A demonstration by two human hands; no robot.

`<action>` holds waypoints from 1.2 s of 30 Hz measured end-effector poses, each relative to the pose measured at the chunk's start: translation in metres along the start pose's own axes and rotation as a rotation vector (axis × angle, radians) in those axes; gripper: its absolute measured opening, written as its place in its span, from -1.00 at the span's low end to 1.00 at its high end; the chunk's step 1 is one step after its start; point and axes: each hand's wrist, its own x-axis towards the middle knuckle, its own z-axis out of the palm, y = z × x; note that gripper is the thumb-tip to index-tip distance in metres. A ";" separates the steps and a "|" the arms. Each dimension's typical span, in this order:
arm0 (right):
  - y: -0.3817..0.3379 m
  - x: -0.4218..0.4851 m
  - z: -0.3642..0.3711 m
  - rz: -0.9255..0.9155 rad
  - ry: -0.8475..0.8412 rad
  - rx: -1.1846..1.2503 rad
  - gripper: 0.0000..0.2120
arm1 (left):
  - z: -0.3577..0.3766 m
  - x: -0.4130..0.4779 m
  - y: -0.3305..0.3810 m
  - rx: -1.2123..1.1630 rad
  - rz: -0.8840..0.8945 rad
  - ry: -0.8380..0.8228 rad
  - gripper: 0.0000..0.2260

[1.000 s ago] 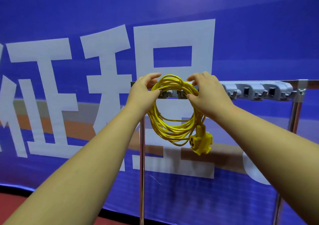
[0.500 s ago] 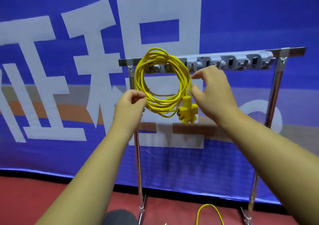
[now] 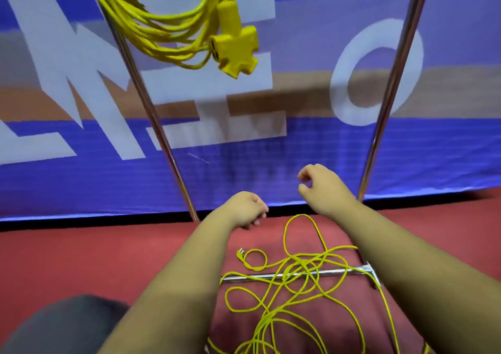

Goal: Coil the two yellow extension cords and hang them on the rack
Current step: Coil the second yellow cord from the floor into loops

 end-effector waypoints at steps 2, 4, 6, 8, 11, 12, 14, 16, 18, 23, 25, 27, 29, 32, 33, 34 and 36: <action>0.038 -0.009 0.029 0.102 -0.110 -0.023 -0.83 | 0.031 0.027 -0.026 0.052 -0.068 -0.051 -0.84; 0.073 -0.022 0.058 0.194 -0.215 -0.075 -0.85 | 0.064 0.052 -0.054 0.118 -0.142 -0.118 -0.88; 0.108 -0.038 0.089 0.262 -0.347 -0.139 -0.81 | 0.097 0.072 -0.084 0.224 -0.209 -0.193 -0.89; 0.138 -0.059 0.118 0.327 -0.514 -0.190 -0.74 | 0.130 0.084 -0.115 0.347 -0.270 -0.213 -0.77; 0.176 -0.095 0.159 0.407 -0.699 -0.190 -0.71 | 0.179 0.091 -0.169 0.434 -0.318 -0.324 -0.67; 0.188 -0.106 0.174 0.417 -0.746 -0.194 -0.68 | 0.194 0.093 -0.189 0.490 -0.326 -0.341 -0.62; 0.203 -0.125 0.198 0.420 -0.820 -0.238 -0.63 | 0.218 0.089 -0.222 0.556 -0.378 -0.296 -0.43; 0.217 -0.137 0.223 0.444 -0.864 -0.264 -0.59 | 0.233 0.077 -0.241 0.593 -0.388 -0.265 -0.30; 0.223 -0.144 0.239 0.484 -0.877 -0.234 -0.48 | 0.239 0.069 -0.249 0.647 -0.335 -0.249 -0.30; 0.214 -0.142 0.245 0.484 -0.864 -0.172 -0.48 | 0.235 0.086 -0.254 0.541 -0.195 -0.022 -0.74; 0.212 -0.139 0.248 0.469 -0.846 -0.165 -0.59 | 0.224 0.102 -0.251 0.520 -0.120 0.117 -0.79; 0.207 -0.131 0.251 0.439 -0.811 -0.187 -0.64 | 0.209 0.118 -0.252 0.577 -0.093 0.149 -0.71; 0.204 -0.125 0.252 0.440 -0.775 -0.166 -0.69 | 0.194 0.136 -0.260 0.712 -0.186 0.037 -0.60; 0.200 -0.118 0.254 0.450 -0.746 -0.129 -0.73 | 0.172 0.154 -0.274 0.889 -0.310 -0.227 -0.47; 0.200 -0.117 0.254 0.456 -0.743 -0.131 -0.73 | 0.168 0.155 -0.278 0.908 -0.306 -0.267 -0.46; 0.199 -0.116 0.254 0.461 -0.737 -0.133 -0.72 | 0.166 0.154 -0.279 0.915 -0.295 -0.280 -0.47; 0.200 -0.115 0.254 0.474 -0.734 -0.125 -0.71 | 0.160 0.151 -0.280 0.943 -0.257 -0.281 -0.47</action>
